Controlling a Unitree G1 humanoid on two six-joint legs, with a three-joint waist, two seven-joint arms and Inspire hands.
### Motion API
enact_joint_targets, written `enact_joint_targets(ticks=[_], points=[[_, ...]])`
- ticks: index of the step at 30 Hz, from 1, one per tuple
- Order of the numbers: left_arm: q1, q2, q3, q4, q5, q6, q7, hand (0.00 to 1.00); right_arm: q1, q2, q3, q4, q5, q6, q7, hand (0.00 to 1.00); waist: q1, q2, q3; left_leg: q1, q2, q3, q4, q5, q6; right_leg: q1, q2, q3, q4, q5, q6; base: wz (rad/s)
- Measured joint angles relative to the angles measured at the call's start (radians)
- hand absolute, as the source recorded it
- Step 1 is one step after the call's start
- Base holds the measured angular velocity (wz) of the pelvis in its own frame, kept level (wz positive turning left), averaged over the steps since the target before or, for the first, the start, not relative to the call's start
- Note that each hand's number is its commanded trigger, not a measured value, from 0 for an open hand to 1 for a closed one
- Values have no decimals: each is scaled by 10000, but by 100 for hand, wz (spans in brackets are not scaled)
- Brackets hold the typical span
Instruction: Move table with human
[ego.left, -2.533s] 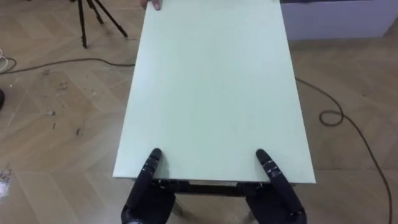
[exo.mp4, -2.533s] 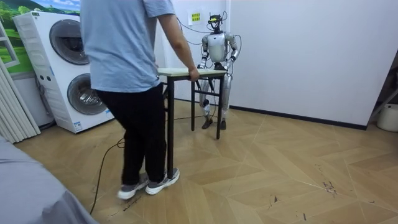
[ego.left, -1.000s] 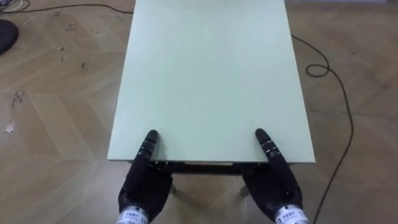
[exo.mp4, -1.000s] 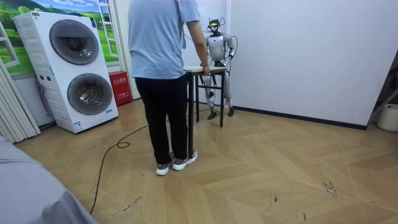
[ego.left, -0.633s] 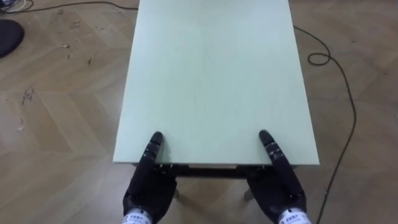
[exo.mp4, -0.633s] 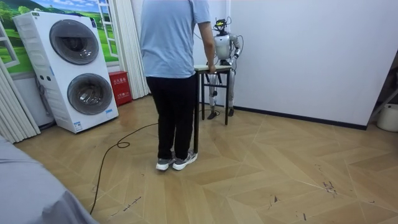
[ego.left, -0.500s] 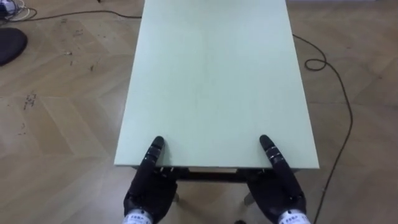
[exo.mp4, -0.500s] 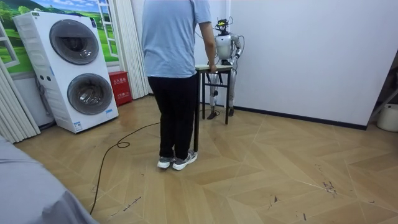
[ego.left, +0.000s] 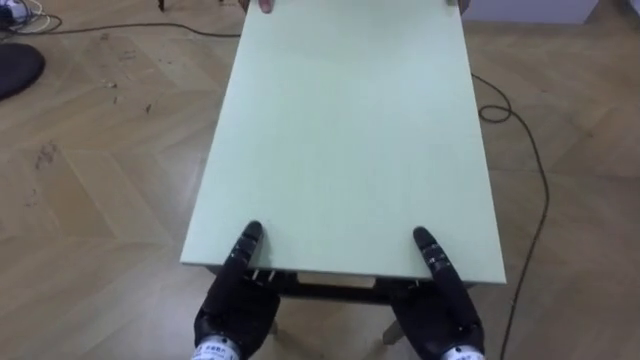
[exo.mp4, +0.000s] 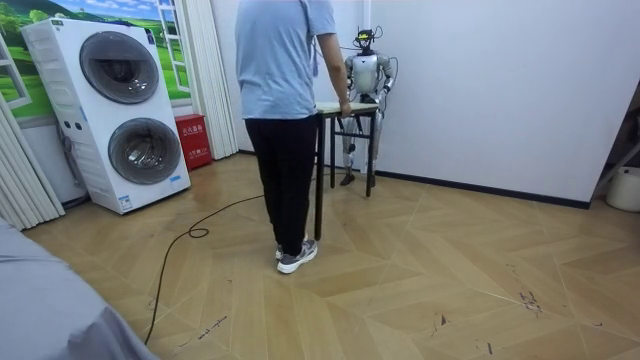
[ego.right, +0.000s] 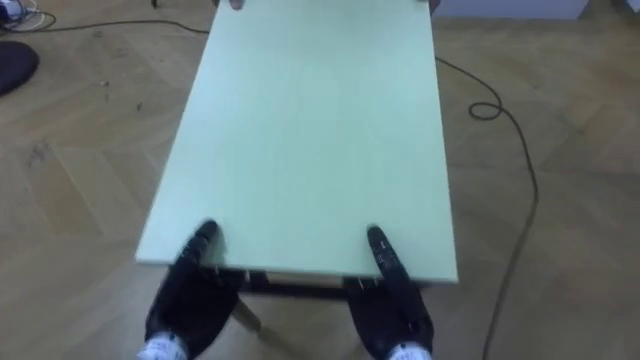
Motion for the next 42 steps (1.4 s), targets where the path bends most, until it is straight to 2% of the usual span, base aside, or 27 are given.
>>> enact_joint_targets(ticks=[7, 12, 18, 21, 23, 27, 30, 31, 32, 34, 40, 42], points=[[-4, 37, 45, -174, 71, -8, 6, 100, -1, -23, 96, -60, 90, -57, 1, 100, 50, -1, -1, -18, 73, -16, -52, 9, -20, 96, 103, -24, -344, 26, 3, 0], [146, 12, 86, -219, 348, -5, -4, 100, 140, -24, 134, -54, 93, -137, 18, 100, -6, 8, 7, 9, 87, -354, -53, 13, -27, 424, 108, -292, -685, 20, 11, 18], [240, 4, 161, -301, 363, 59, -20, 100, 178, 11, 188, -53, 92, -156, 115, 100, 157, 15, 13, -208, 82, -803, -43, 56, -92, 438, 94, -622, -762, 16, 11, 19], [458, -26, 218, -303, 368, 62, -24, 100, 206, 3, 318, 85, 74, -201, 206, 100, 83, 29, 21, -266, 100, -1165, 13, 86, -143, 729, 91, -1038, -918, 13, 10, 42], [497, -45, 241, -284, 314, 36, 4, 100, 231, 2, 428, 84, 8, -237, 320, 100, 30, 31, 23, -444, 75, -1580, 53, 120, -201, 891, 69, -1522, -1023, 3, 11, 58], [661, -48, 262, -284, 130, 154, 29, 100, 276, -52, 396, 65, -306, -279, 350, 100, -140, 40, 33, -863, 16, -2190, 319, 192, -296, 963, 14, -2198, -1032, -44, -24, 59], [589, -74, 143, -282, 131, 206, 27, 100, 273, -206, 342, 64, -236, -348, 416, 100, -327, 128, 45, -955, 40, -1981, 372, 339, -343, 1331, -132, -2938, -1033, -281, -42, 90], [541, -66, 138, -282, 147, 206, 19, 100, 270, -198, 307, 62, -245, -358, 423, 100, -449, 160, 37, -1075, 152, -1446, 377, 452, -370, 1432, -219, -3372, -1034, -382, -25, 107], [468, -56, 118, -282, 160, 206, 18, 100, 273, -185, 308, 62, -243, -420, 490, 100, -558, 222, 48, -1175, 325, -702, 377, 567, -372, 1529, -305, -3809, -1030, -484, -26, 110], [468, -34, 101, -282, 168, 204, 4, 100, 271, -169, 311, 61, -247, -448, 500, 100, -628, 311, 24, -1249, 420, -170, 374, 691, -346, 1616, -455, -4263, -985, -611, 17, 81], [537, -125, 176, -290, 236, 206, -11, 100, 281, -113, 310, 62, -262, -321, 493, 100, -121, 391, 43, -1267, 280, -285, 320, 820, -357, 1919, -611, -5090, -735, -903, 147, 45], [543, -129, 182, -292, 237, 196, -9, 100, 281, -97, 293, 61, -263, -309, 491, 100, -129, 378, 38, -1319, 154, -284, 319, 860, -289, 2044, -759, -5131, -584, -1055, 236, 71]])
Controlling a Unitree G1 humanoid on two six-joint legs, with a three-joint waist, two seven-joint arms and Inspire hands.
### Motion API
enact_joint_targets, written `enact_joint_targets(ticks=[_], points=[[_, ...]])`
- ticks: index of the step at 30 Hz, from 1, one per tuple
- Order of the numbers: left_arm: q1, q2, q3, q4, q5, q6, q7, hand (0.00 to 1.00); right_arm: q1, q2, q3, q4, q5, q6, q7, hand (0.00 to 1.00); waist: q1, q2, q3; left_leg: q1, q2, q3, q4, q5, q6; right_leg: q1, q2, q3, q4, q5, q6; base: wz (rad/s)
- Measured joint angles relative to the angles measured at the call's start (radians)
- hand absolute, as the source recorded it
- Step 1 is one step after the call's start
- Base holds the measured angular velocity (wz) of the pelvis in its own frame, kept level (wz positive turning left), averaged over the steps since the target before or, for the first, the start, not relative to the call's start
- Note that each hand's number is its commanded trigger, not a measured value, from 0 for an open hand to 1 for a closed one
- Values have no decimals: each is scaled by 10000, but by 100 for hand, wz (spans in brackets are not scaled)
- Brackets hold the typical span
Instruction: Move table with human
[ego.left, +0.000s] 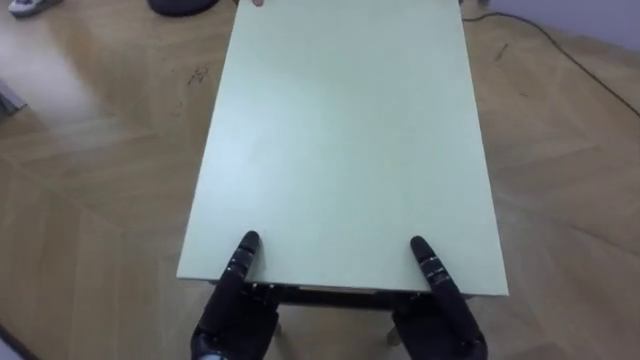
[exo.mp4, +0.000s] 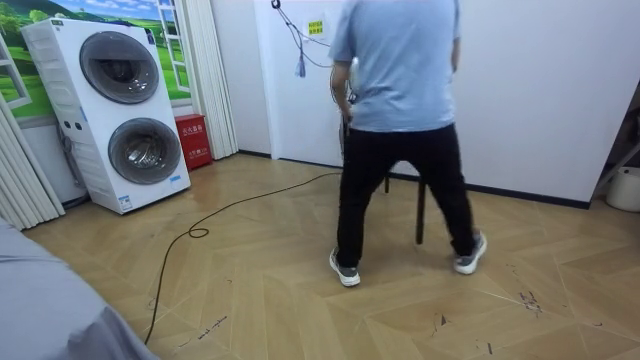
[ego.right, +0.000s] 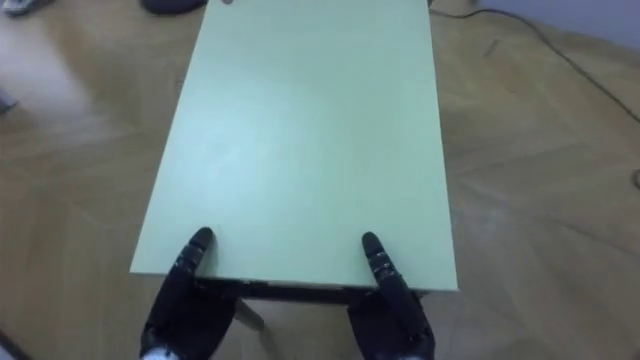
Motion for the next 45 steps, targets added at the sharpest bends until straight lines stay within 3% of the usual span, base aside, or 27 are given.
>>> enact_joint_targets(ticks=[3, 6, 7, 8, 9, 10, 11, 16, 21, 24, 26, 27, 29, 31, 32, 33, 34, 35, 36, 38, 43, 45], points=[[-33, -137, -11, 1, 24, 0, 57, 100, -4, 25, -113, 0, -2, -7, -20, 100, 1, -9, 3, -19, -243, -32, -28, 117, 194, -43, -296, 595, 614, -262, 154, 79], [-36, -163, -10, -10, 41, -23, 56, 100, -1, 137, -180, 2, -20, 69, -142, 100, 123, -55, 31, 143, -444, -773, -69, 159, 265, -166, -455, 1305, 1715, -317, 100, 76], [-53, -167, -36, -15, 39, -75, 46, 100, 11, 141, -204, 5, -23, 101, -150, 100, 36, -82, 62, 167, -494, -1288, 13, 162, 275, -261, -389, 1875, 1883, -571, -69, 95], [-71, -156, -20, -35, 52, -178, -10, 100, -24, 224, -250, 4, -80, 162, -150, 100, 6, -171, 60, 16, -656, -1884, 104, 173, 256, -377, 26, 2997, 1029, -1005, -353, 95], [-91, -164, -6, -55, 63, -244, -31, 100, -71, 269, -259, -6, -109, 180, -150, 100, 0, -245, 46, -110, -783, -2066, 165, 194, 234, -506, 235, 3531, 501, -1048, -404, 126], [-180, -116, 4, -58, 67, -262, -37, 100, -115, 392, -323, -20, -207, 192, -147, 100, -223, -248, 21, -393, -1025, -2477, 333, 252, 210, -557, 459, 3891, 518, -737, -248, 114], [-212, -111, -9, -86, 132, -281, -38, 100, -185, 350, -292, -46, -235, 184, -139, 100, -213, -245, -2, -506, -1064, -2441, 342, 286, 186, -560, 352, 3550, 542, -722, -176, 104], [-225, -144, -2, -127, 130, -286, -24, 100, -387, 188, -295, -43, -238, 197, -151, 100, 198, -285, 7, -654, -1099, -2417, 351, 351, 217, -189, 423, 2929, 366, -728, -166, 47], [-194, -130, 31, -127, 109, -289, 4, 100, -535, 113, -292, -40, -217, 255, -250, 100, 622, -446, 32, -820, -1225, -2644, 333, 386, 274, 14, 527, 3103, -106, -674, -148, 35], [-195, -149, 66, -139, 30, -291, 97, 100, -700, 109, -266, -40, -221, 317, -488, 100, 702, -529, 27, -821, -1453, -3092, 355, 408, 303, 254, 570, 3265, -270, -674, -148, 53], [-225, -150, 116, -144, 33, -292, 190, 100, -721, 122, -233, -39, -233, 332, -648, 100, 724, -610, 13, -796, -1518, -3650, 406, 415, 298, 293, 629, 3307, -93, -673, -149, 67], [-232, -146, 116, -144, 33, -292, 203, 100, -734, 134, -232, -29, -236, 335, -670, 100, 733, -610, 14, -782, -1517, -3835, 418, 420, 291, 239, 658, 3364, 65, -672, -152, 62], [-255, -126, 99, -146, 38, -320, 211, 100, -812, 160, -251, 23, -235, 446, -673, 100, 739, -592, 20, -716, -1502, -4494, 370, 465, 215, -34, 1062, 4583, -601, -729, -328, 61], [-270, -135, 92, -147, 38, -328, 227, 100, -832, 146, -248, 49, -236, 433, -672, 100, 669, -540, 4, -657, -1535, -4899, 341, 506, 146, -293, 1269, 4872, -754, -272, -558, 72], [-262, -143, 164, -146, 37, -325, 226, 100, -835, 138, -250, 51, -236, 433, -672, 100, 680, -579, -12, -627, -1591, -4783, 331, 505, 134, -134, 1243, 4571, -749, -172, -702, 68], [-252, -170, 172, -146, 37, -311, 227, 100, -844, 123, -263, 50, -244, 430, -672, 100, 667, -568, -11, -628, -1603, -4455, 312, 508, 140, 6, 1241, 4424, -767, -170, -714, 70], [-252, -174, 184, -141, 41, -261, 227, 100, -856, 104, -264, 76, -239, 427, -672, 100, 505, -550, 6, -645, -1383, -3307, 239, 576, 261, 175, 1245, 4049, -777, -184, -729, 89], [-286, -136, 178, -141, 45, -245, 225, 100, -832, 113, -243, 78, -152, 425, -672, 100, 382, -564, 6, -622, -1132, -1972, 89, 670, 436, 263, 1277, 3954, -732, -190, -734, 92], [-317, -105, 176, -141, 44, -243, 225, 100, -834, 121, -239, 77, -116, 423, -672, 100, 345, -569, 6, -626, -1046, -1493, 58, 689, 496, 257, 1298, 4019, -708, -194, -733, 80], [-342, -75, 168, -142, 41, -214, 221, 100, -893, 146, -258, 79, -116, 484, -683, 100, 322, -562, 6, -635, -974, -1330, 59, 493, 712, 219, 1438, 4513, -592, -338, -722, 44], [-162, -250, 221, -137, 46, -169, 221, 100, -916, 54, -438, 80, -334, 673, -711, 100, 523, -457, -6, -644, -1069, -1437, 73, 449, 723, 244, 1408, 4562, -522, -387, -718, 11], [-152, -265, 232, -137, 46, -80, 222, 100, -894, 64, -552, 80, -399, 799, -730, 100, 509, -358, -4, -595, -1083, -1691, 66, 440, 742, 87, 1385, 4630, -154, -554, -416, 23]])
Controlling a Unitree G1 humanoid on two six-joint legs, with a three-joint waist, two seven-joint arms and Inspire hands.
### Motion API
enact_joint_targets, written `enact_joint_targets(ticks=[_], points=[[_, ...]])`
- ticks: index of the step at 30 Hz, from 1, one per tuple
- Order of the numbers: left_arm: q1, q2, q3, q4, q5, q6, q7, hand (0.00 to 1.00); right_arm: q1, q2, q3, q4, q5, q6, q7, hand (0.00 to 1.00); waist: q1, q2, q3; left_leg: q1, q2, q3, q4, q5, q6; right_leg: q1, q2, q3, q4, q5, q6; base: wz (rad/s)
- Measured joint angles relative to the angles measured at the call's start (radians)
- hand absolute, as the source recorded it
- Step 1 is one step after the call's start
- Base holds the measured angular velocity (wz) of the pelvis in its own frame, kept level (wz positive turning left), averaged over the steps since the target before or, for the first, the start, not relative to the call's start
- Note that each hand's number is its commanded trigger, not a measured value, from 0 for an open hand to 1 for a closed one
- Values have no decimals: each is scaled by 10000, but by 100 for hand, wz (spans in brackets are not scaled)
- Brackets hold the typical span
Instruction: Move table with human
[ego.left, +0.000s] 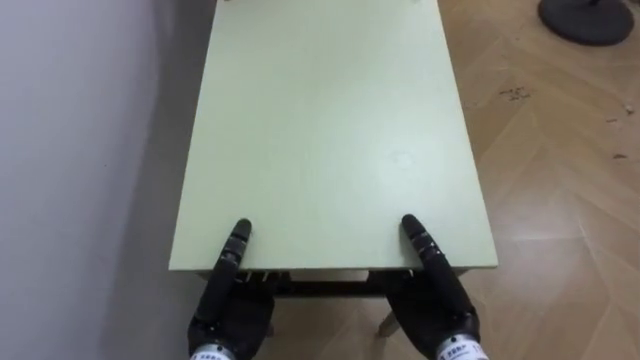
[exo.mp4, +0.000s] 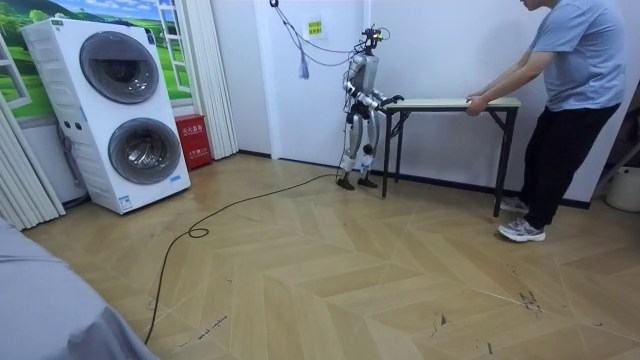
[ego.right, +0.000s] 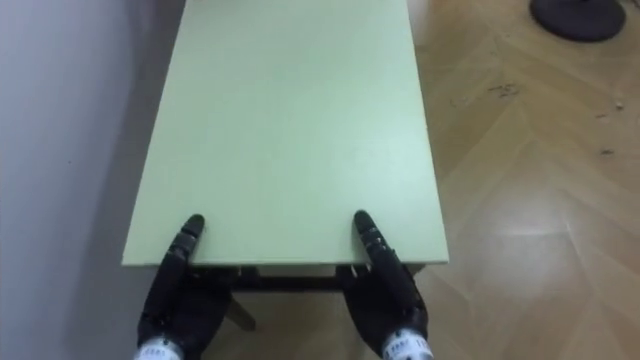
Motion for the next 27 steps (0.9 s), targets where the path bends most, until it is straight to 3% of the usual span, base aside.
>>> enact_joint_targets(ticks=[1, 2, 3, 9, 11, 21, 27], points=[[3, -30, -48, 0, 0, 40, 2, 100, 5, 16, -109, -1, -38, 128, -5, 100, -11, 35, -1, 12, -24, -85, -10, -6, 9, -127, -101, 105, -78, -110, 191, 17], [3, -46, -56, 3, -8, 40, 3, 100, -31, 21, -149, -1, -82, 170, -34, 100, 0, 61, 6, 9, -70, -82, -23, -9, 14, -409, -352, 153, -306, -72, 143, 19], [8, -70, -75, 24, -12, 44, 30, 100, -4, 23, -161, -1, -96, 169, -66, 100, -25, 131, -22, 22, -69, -138, -24, -11, 13, -491, -389, 112, -200, 26, 93, 17], [80, -71, -29, 27, -6, 62, 195, 100, 64, 50, -143, 1, -185, 174, -191, 100, -19, 181, -45, 212, -138, 88, -210, -15, 7, -385, -409, 326, -105, 69, 48, 6], [102, -67, -36, 36, -6, 89, 326, 100, 74, 75, -139, 1, -255, 203, -319, 100, -51, 172, -41, 400, -177, 148, -401, -16, 15, -304, -437, 576, -115, 69, 48, -2], [190, 7, -46, 160, 36, 153, 324, 100, 81, 164, -144, 231, -383, 240, -324, 100, -69, 50, 24, 699, -204, 456, -527, -132, 195, -121, -427, 1111, -127, 70, 50, -6], [216, 21, -48, 500, 215, 165, 191, 100, 64, 267, -128, 592, -495, 238, -274, 100, -66, -6, 37, 800, -204, 589, -608, -134, 210, -40, -439, 1102, -224, 75, 59, -5]])
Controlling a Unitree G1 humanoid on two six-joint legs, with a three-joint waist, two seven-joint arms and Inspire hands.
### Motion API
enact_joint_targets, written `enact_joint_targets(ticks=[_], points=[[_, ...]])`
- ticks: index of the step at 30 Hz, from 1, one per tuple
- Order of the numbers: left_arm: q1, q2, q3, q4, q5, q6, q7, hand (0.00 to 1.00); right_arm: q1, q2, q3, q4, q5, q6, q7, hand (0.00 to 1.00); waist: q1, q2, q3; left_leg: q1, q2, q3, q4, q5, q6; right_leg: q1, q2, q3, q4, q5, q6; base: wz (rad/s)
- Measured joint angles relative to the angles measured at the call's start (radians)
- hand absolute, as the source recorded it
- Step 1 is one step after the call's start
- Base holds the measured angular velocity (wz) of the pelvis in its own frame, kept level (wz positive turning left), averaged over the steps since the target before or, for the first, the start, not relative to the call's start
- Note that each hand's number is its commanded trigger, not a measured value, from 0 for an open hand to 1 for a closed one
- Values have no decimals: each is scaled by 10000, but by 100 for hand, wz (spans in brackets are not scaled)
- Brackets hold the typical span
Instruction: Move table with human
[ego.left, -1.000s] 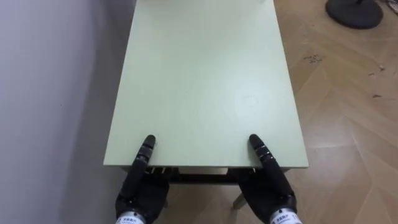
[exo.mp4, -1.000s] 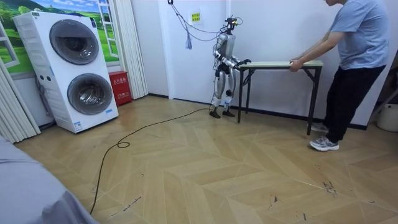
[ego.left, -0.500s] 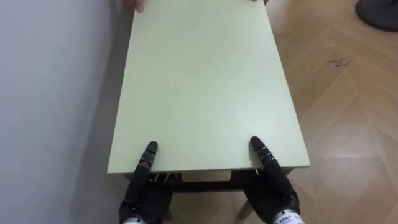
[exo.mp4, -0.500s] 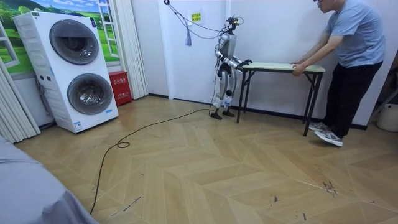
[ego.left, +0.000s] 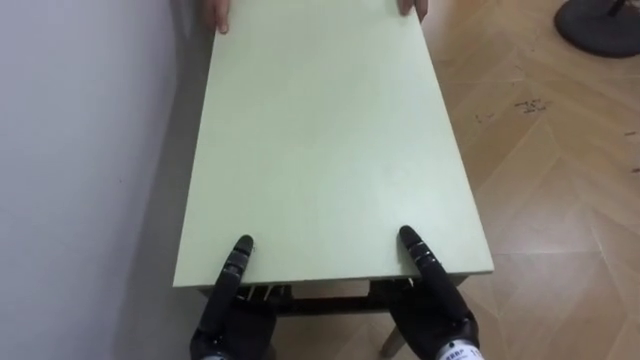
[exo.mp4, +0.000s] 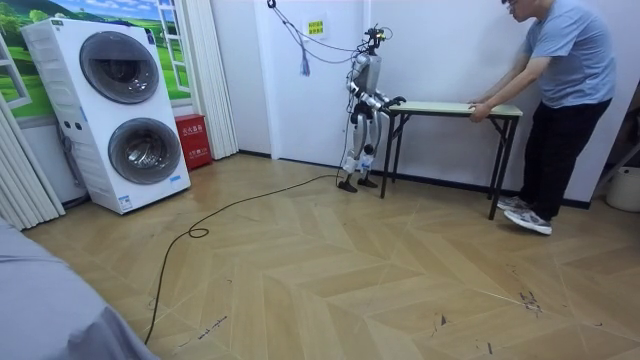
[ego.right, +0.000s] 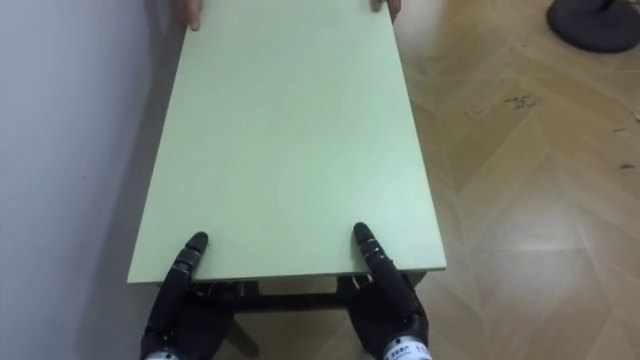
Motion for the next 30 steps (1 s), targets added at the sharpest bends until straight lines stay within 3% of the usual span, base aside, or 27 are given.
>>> enact_joint_targets(ticks=[9, 16, 23, 24, 25, 26, 28, 30], points=[[-60, -40, 26, 742, 358, 111, -430, 100, -119, 221, -18, 857, -286, 44, 625, 100, -24, 23, -16, 233, 6, 48, -81, -4, 5, 201, 9, 13, -66, 26, 41, -2], [-150, -107, 101, 1438, 361, 168, -1075, 100, -161, 283, -41, 1170, -569, 104, 837, 100, -9, 169, -125, 343, 9, 97, -140, -2, 6, 269, 11, 138, -80, 26, 43, -2], [-404, -126, 337, 2396, 428, 320, -1958, 100, -298, 488, -99, 1618, -936, 126, 984, 100, 28, 147, -138, 585, 30, 182, -244, -2, -2, 478, 22, 108, -221, 28, 45, -4], [-430, -126, 372, 2465, 428, 361, -2031, 93, -300, 491, -99, 1632, -936, 126, 991, 99, 36, 139, -138, 586, 31, 186, -244, -2, -3, 478, 21, 110, -222, 28, 45, 0], [-457, -126, 405, 2596, 428, 392, -2174, 78, -317, 504, -99, 1689, -936, 118, 1007, 56, 37, 116, -137, 599, 32, 188, -243, -2, -2, 486, 20, 114, -223, 29, 46, 0], [-502, -126, 413, 2696, 428, 398, -2276, 65, -338, 506, -99, 1747, -936, 117, 1007, 0, 36, 82, -142, 618, 33, 189, -243, -2, -2, 505, 19, 113, -226, 29, 46, 0], [-602, -120, 421, 2843, 436, 398, -2417, 0, -383, 509, -99, 1850, -939, 117, 1035, 0, 41, 39, -158, 627, 33, 189, -244, -3, -2, 513, 19, 98, -224, 33, 52, 0], [-656, -119, 445, 2923, 541, 402, -2453, 0, -406, 497, -105, 1944, -1044, 103, 1147, 0, 45, 37, -160, 632, 34, 203, -241, -2, -1, 517, 19, 99, -223, 43, 62, 0]])
